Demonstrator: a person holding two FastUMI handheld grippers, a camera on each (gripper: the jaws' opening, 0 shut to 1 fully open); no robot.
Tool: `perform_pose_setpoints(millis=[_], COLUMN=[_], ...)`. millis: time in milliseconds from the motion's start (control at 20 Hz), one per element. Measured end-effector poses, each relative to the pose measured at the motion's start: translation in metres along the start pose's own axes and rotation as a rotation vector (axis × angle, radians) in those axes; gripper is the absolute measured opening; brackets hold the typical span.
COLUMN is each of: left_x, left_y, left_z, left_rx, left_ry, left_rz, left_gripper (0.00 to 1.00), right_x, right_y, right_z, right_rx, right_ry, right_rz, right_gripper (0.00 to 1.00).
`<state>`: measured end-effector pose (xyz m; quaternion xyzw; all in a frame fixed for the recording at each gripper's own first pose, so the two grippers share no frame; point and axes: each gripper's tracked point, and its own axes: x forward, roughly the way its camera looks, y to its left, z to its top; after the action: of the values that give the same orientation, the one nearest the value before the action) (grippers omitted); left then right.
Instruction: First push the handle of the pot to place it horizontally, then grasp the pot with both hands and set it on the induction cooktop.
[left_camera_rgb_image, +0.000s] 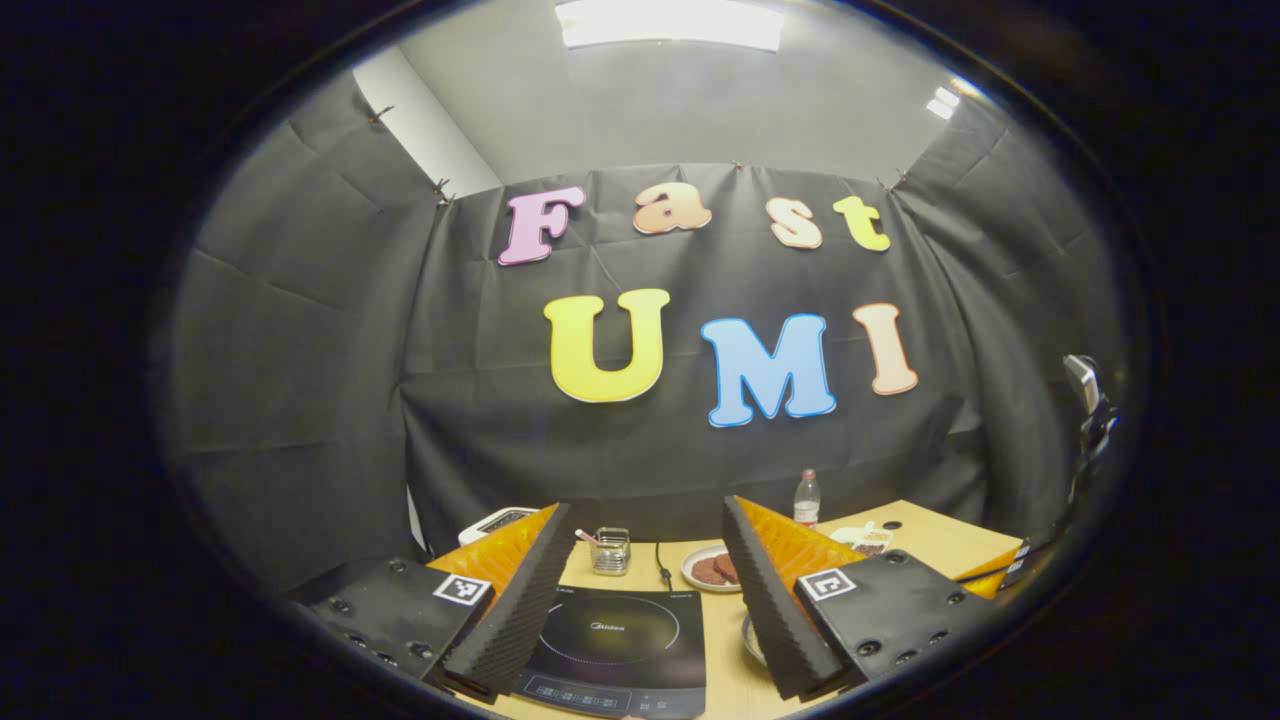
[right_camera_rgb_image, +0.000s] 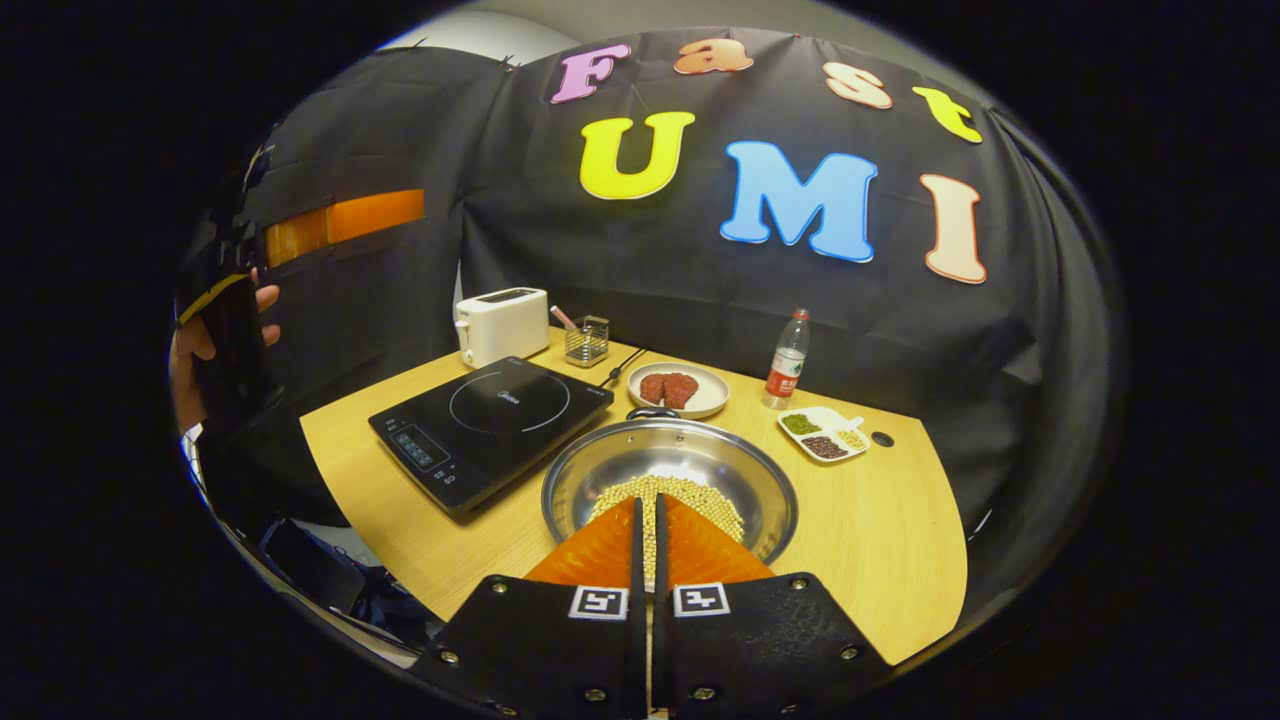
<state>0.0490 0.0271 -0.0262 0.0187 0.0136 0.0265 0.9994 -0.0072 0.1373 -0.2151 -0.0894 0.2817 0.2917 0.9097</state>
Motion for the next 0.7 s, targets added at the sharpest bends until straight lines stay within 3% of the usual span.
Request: perform_pose_setpoints(millis=[400, 700], left_x=[0.016, 0.029], left_y=[-0.008, -0.009], left_z=[-0.020, -0.026], left_rx=[-0.006, 0.005], left_ry=[0.045, 0.067], left_rz=[0.058, 0.086], left_gripper=[0.96, 0.99], right_x=[0.022, 0.027], right_y=[0.019, 0.023], right_z=[-0.059, -0.099], right_rx=[-0.014, 0.047], right_ry=[0.182, 0.321], right_rz=[0.172, 0.263], right_gripper=[0.02, 0.02])
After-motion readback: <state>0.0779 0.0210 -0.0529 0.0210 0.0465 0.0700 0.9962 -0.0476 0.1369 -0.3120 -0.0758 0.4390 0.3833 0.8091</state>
